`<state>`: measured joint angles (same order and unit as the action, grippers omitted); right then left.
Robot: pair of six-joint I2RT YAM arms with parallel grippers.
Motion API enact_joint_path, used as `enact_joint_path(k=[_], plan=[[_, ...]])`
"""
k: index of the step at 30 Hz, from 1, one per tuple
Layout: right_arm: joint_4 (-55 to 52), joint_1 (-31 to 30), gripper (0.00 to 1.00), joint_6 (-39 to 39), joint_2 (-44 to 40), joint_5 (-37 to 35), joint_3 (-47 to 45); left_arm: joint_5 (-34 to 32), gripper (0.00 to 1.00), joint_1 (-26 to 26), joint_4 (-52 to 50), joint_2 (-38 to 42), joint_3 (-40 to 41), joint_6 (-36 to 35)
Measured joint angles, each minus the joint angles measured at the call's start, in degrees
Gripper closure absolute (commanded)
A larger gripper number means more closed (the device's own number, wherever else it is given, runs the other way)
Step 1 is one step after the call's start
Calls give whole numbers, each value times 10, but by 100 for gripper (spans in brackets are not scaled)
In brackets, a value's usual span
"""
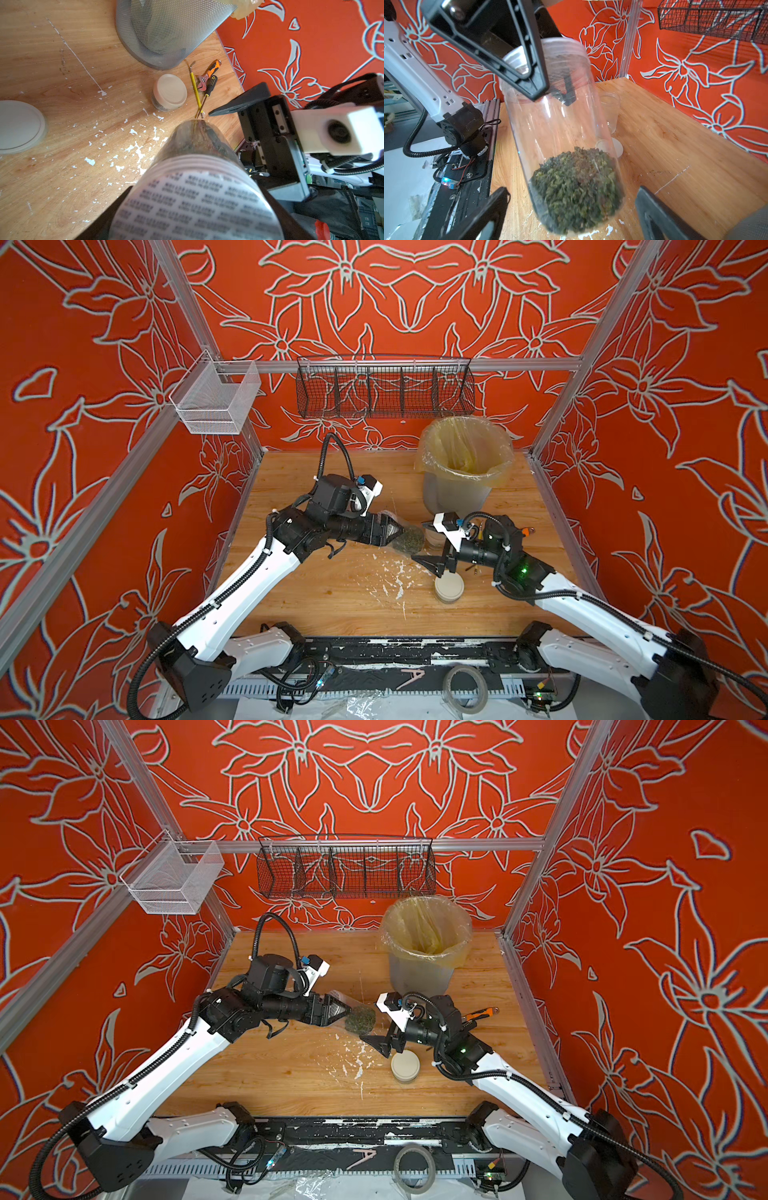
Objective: Empty moldy tea leaves from jars
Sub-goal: Pick up the jar from the center of the board.
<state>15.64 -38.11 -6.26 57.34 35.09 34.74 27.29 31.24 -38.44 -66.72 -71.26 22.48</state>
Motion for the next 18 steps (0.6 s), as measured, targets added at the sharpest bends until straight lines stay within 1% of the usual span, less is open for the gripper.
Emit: enact_joint_path(k=[5, 9, 15, 17, 18], plan=[[48, -14, 3, -19, 46, -2, 0, 16, 67, -1, 5, 0, 0, 8], [66, -20, 7, -25, 72, -2, 2, 26, 68, -1, 13, 0, 0, 10], [73, -24, 23, -31, 89, -6, 10, 35, 68, -4, 17, 0, 0, 12], [72, -25, 28, -33, 89, -8, 10, 37, 67, -5, 17, -2, 0, 13], [70, -25, 32, -35, 89, -11, 10, 38, 65, -6, 17, -4, 0, 15]])
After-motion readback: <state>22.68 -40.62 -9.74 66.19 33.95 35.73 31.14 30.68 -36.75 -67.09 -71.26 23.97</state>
